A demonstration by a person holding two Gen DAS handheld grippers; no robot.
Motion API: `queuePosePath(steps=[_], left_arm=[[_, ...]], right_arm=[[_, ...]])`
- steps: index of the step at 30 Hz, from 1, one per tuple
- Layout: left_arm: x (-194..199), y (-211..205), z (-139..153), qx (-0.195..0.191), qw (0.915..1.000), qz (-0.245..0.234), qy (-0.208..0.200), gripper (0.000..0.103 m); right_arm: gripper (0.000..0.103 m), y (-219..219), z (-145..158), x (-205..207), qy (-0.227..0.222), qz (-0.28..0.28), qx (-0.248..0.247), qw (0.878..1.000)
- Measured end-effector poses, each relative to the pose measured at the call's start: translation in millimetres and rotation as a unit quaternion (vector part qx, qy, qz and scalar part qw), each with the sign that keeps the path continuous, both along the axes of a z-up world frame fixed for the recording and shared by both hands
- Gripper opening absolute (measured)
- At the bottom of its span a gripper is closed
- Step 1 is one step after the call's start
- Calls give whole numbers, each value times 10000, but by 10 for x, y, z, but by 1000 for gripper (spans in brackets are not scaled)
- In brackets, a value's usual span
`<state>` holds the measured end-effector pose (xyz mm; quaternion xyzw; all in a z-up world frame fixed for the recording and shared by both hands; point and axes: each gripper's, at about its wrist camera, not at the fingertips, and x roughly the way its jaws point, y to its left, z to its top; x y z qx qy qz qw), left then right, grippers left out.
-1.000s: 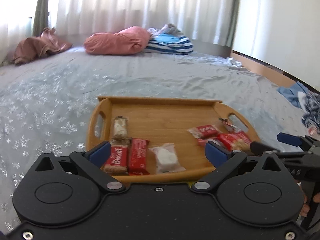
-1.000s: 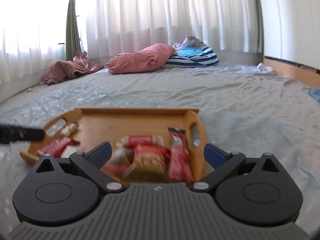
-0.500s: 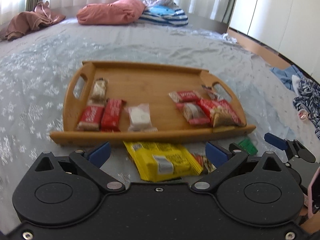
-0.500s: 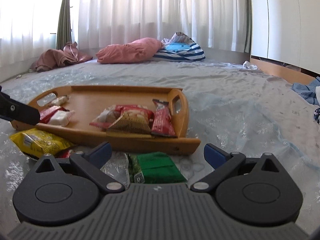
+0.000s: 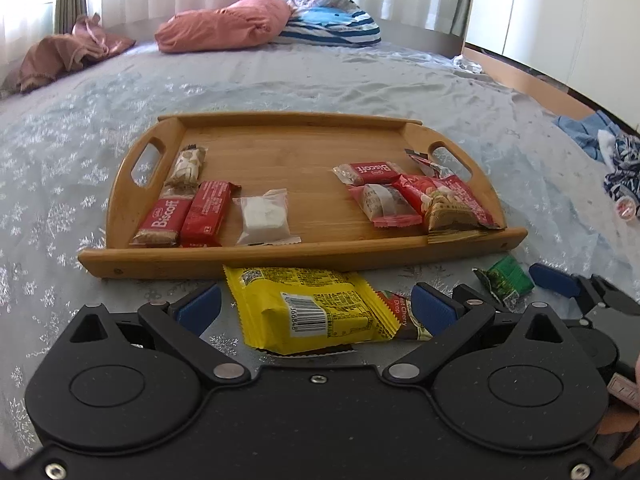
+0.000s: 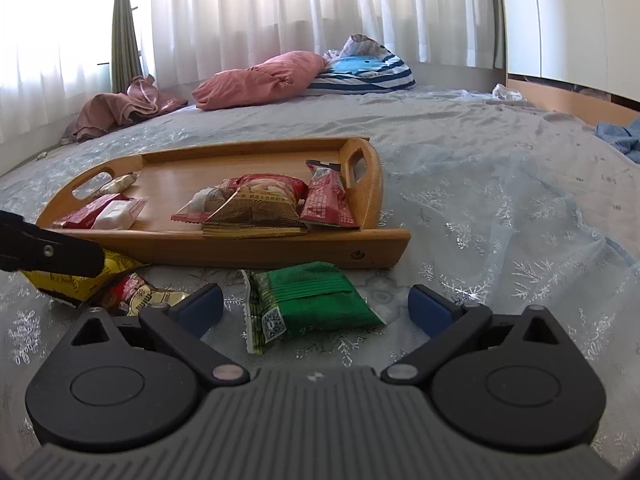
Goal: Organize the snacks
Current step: 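Move both grippers back over the yellow bar and green packet, then grasp the yellow bar with the left gripper while the right grasps the green packet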
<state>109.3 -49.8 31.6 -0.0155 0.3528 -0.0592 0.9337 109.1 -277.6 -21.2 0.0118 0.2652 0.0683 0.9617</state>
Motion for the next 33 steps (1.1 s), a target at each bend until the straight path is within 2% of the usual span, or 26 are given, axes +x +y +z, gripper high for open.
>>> queuePosePath(steps=[4, 6, 11, 16, 19, 20, 24, 33], left_arm=[[-40, -71, -47, 147, 9998, -65, -141, 101], [-35, -98, -67, 180, 9997, -71, -142, 97], [-14, -67, -82, 72, 9999, -24, -145, 91], [16, -28, -146, -27, 10000, -44, -7, 73], [-33, -44, -143, 120, 9999, -67, -102, 61], [-58, -49, -133, 136, 9998, -95, -135, 52], [-120, -52, -86, 102, 9997, -185, -152, 50], [-245, 89, 75, -39, 9996, -63, -260, 50]], right_arm=[[103, -22, -7, 10, -1, 49, 101, 9999], [103, -42, -13, 11, -16, 59, 180, 9998], [103, -57, -15, 14, -35, 71, 230, 9997], [103, -45, -20, 8, -60, 70, 143, 9999], [103, -35, -22, 8, -69, 67, 99, 9999], [103, -32, -24, 7, -71, 67, 94, 9999], [103, -18, -26, 8, -70, 62, 67, 9999], [103, 57, -26, 6, -79, 1, -163, 9998]])
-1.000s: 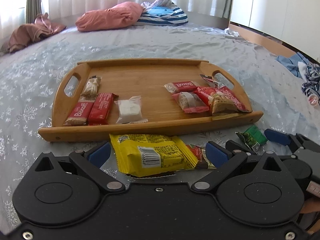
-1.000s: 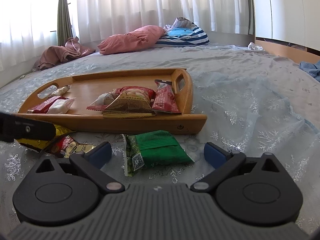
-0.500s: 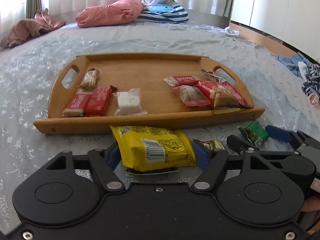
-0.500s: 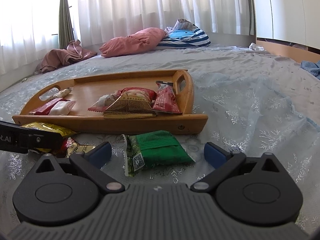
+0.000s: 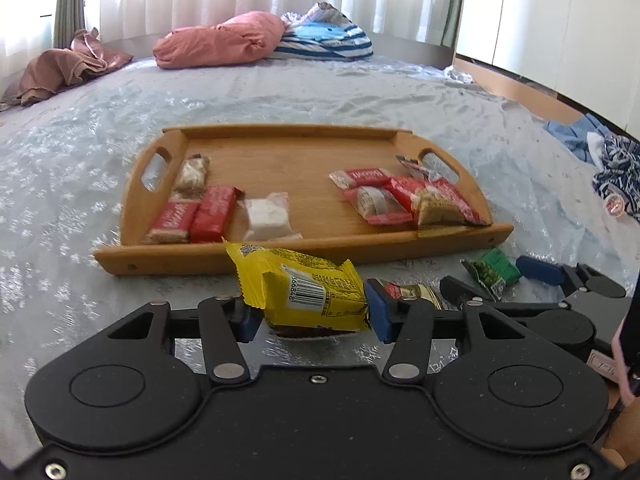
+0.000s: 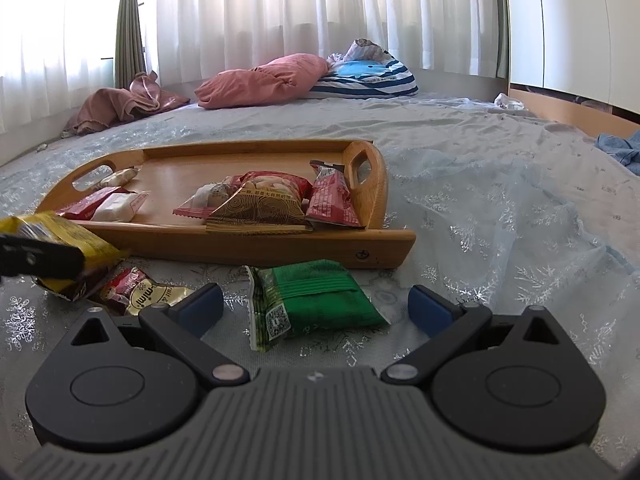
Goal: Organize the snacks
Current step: 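Grasp the yellow bar with the left gripper while the right grasps the green packet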
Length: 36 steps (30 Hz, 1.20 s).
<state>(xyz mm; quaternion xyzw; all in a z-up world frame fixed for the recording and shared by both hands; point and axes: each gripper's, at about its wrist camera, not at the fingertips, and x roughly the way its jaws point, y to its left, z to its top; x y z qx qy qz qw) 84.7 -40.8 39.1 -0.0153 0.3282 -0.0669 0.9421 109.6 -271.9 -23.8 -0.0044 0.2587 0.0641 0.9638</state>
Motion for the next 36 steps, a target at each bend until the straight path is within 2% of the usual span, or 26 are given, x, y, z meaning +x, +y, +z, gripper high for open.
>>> queuePosePath(steps=[10, 17, 23, 28, 30, 34, 35, 36], left_arm=[[-108, 245, 239, 52, 9995, 278, -172, 50], [-189, 354, 317, 115, 9992, 306, -246, 50], [-203, 430, 367, 145, 9989, 309, -306, 50], [-210, 471, 380, 140, 9989, 287, -329, 50], [-207, 483, 370, 125, 9990, 273, -323, 50], [-187, 525, 348, 36, 9993, 265, -253, 50], [-186, 534, 348, 33, 9993, 268, -258, 50], [-184, 545, 354, 39, 9993, 270, -271, 50]], right_arm=[[102, 55, 76, -13, 2, -10, -239, 9997], [90, 104, 177, -73, 62, 37, -389, 9992], [85, 154, 189, -144, 119, 94, -509, 9986], [74, 156, 218, -131, 220, 99, -517, 9984], [63, 160, 232, -138, 247, 156, -525, 9982], [55, 172, 267, -150, 254, 168, -595, 9978], [51, 172, 281, -150, 255, 176, -595, 9977], [39, 176, 294, -157, 245, 194, -590, 9978]])
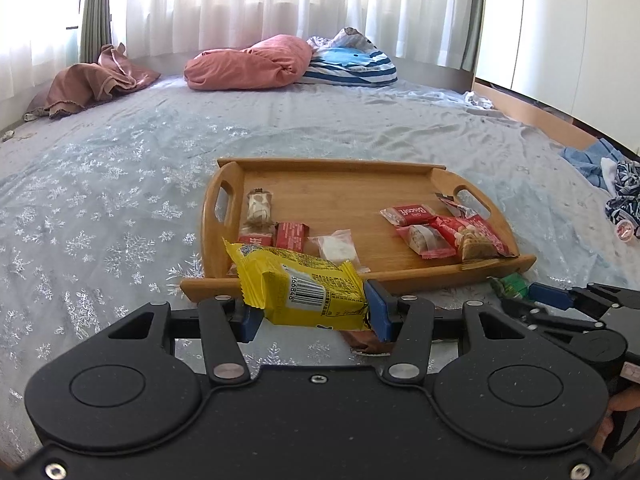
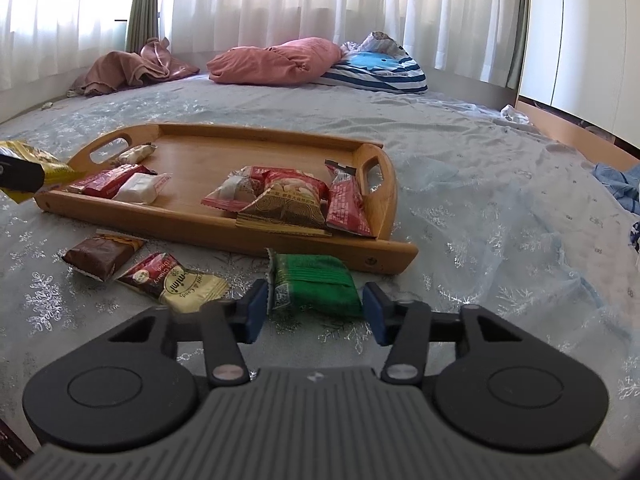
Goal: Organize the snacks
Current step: 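Grasp the yellow bar with the left gripper while the right grasps the green packet, then lower both held packets onto the wooden tray and open both grippers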
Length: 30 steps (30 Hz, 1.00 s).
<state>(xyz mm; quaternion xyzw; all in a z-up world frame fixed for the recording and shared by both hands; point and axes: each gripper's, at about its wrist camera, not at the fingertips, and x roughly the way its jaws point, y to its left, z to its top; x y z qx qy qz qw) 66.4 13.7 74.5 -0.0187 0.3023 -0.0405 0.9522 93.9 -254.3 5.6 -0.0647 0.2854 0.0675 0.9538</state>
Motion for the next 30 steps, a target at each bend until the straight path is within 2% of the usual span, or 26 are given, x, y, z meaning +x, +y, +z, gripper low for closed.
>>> queuePosePath(steps=[3, 5, 6, 7, 9, 11, 14, 15, 17, 23, 27, 30], left_arm=[[6, 35, 14, 0, 10000, 3, -35, 50], [15, 65, 22, -26, 10000, 17, -42, 50], [19, 78, 23, -37, 10000, 26, -46, 50], [18, 88, 23, -46, 10000, 36, -47, 50], [23, 107, 25, -67, 10000, 50, -49, 50], [23, 126, 21, -80, 9999, 62, -40, 50], [48, 143, 7, -132, 9999, 79, 11, 50], [57, 147, 5, -163, 9998, 81, 21, 50], [73, 162, 18, -205, 9998, 80, 1, 50], [229, 287, 141, -480, 9988, 79, -15, 50], [392, 407, 268, -695, 9972, 216, -158, 50], [589, 494, 327, -1016, 9945, 252, -88, 50]], right_arm=[[30, 34, 70, -16, -32, 56, -56, 10000], [31, 68, 99, -8, -18, 68, -165, 9998], [50, 74, 104, 10, 2, 16, -194, 9998], [52, 62, 102, 32, 29, -14, -136, 9999], [68, 25, 83, 96, 122, -44, 12, 9999], [74, -30, 51, 163, 175, -95, 132, 9997], [73, -125, -18, 307, 437, -39, 388, 9983], [59, -158, -42, 363, 546, -53, 479, 9973], [54, -202, -11, 402, 584, -93, 586, 9965], [49, -214, 226, 356, 614, 43, 634, 9961], [49, -229, 455, 382, 468, 123, 649, 9967], [49, -228, 619, 505, 282, 164, 695, 9970]])
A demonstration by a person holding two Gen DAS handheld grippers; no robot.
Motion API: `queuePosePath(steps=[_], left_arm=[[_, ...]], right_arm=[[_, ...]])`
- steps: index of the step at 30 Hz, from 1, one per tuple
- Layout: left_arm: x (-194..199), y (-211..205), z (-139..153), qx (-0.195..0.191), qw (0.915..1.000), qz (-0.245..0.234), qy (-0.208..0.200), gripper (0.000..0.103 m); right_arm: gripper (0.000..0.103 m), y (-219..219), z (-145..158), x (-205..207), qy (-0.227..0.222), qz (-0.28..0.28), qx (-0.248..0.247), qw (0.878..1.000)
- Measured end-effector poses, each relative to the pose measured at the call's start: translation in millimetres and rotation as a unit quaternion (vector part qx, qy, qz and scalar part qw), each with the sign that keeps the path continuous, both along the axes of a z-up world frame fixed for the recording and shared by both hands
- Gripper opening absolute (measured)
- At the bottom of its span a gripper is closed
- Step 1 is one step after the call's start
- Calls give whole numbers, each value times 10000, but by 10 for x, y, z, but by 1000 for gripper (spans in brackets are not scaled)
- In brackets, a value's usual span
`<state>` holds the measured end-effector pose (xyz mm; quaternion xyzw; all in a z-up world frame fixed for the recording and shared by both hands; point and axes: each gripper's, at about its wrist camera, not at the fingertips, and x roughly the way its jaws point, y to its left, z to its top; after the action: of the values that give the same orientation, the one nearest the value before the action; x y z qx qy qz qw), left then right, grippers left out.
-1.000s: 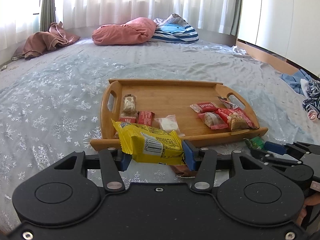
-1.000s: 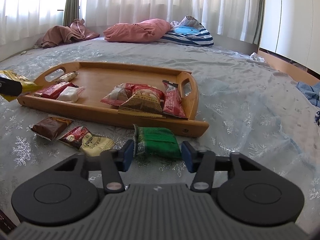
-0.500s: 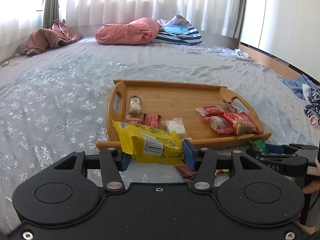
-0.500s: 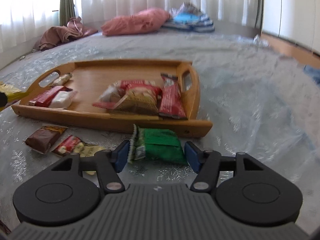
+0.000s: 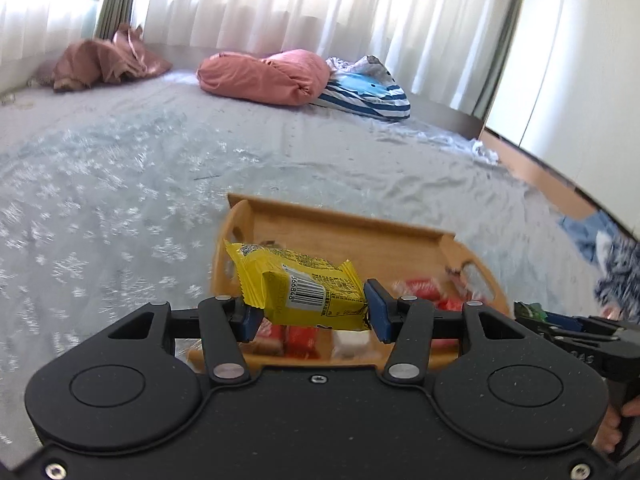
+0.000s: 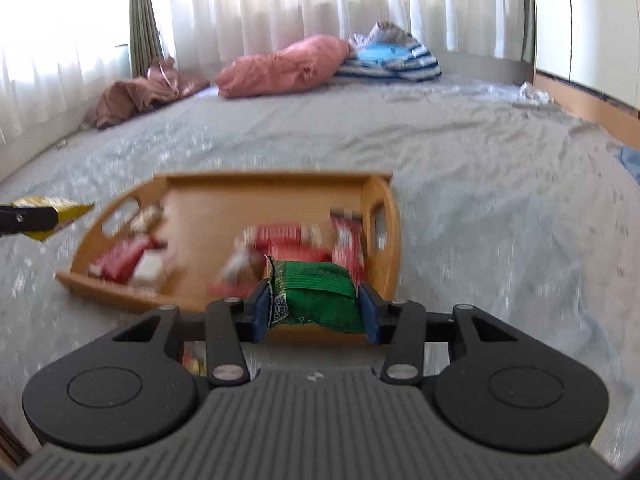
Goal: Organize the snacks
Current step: 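Lower both held packets onto the wooden tray and open both grippers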
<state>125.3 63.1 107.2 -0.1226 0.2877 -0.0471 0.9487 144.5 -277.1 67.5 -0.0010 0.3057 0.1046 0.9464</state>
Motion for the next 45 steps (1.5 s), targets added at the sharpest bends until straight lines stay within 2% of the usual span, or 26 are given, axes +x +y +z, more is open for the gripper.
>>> queuePosePath(steps=[3, 9, 13, 19, 28, 33, 38, 41, 43, 45], left_arm=[[204, 25, 2, -219, 9998, 11, -1, 50], [725, -113, -96, -254, 9994, 33, 231, 50], [1070, -213, -190, -305, 9993, -82, 218, 50], [1464, -357, -500, -111, 9976, -8, 688, 50], [1592, -412, -767, 203, 9957, -56, 898, 50], [1628, -392, -859, 79, 9941, -12, 1081, 47], [1632, -414, -849, 172, 9938, -8, 1101, 47], [1623, -409, -828, 135, 9930, 10, 1170, 48], [1611, -402, -804, 140, 9926, -8, 1202, 49], [1589, -393, -775, 150, 9925, -43, 1209, 58]], right_arm=[[49, 69, 88, 209, -126, -30, -211, 9997], [49, 264, 82, 753, -17, 157, -395, 9991], [50, 405, 11, 1076, 99, 231, -478, 9985], [50, 498, -203, 1428, 422, 90, -314, 9986], [51, 554, -424, 1593, 555, -23, -403, 9976], [52, 568, -475, 1615, 637, 4, -406, 9971], [52, 583, -485, 1627, 666, 2, -420, 9969], [63, 563, -458, 1608, 629, -24, -341, 9974], [65, 542, -425, 1580, 568, -15, -243, 9981], [65, 530, -380, 1557, 548, 21, -199, 9983]])
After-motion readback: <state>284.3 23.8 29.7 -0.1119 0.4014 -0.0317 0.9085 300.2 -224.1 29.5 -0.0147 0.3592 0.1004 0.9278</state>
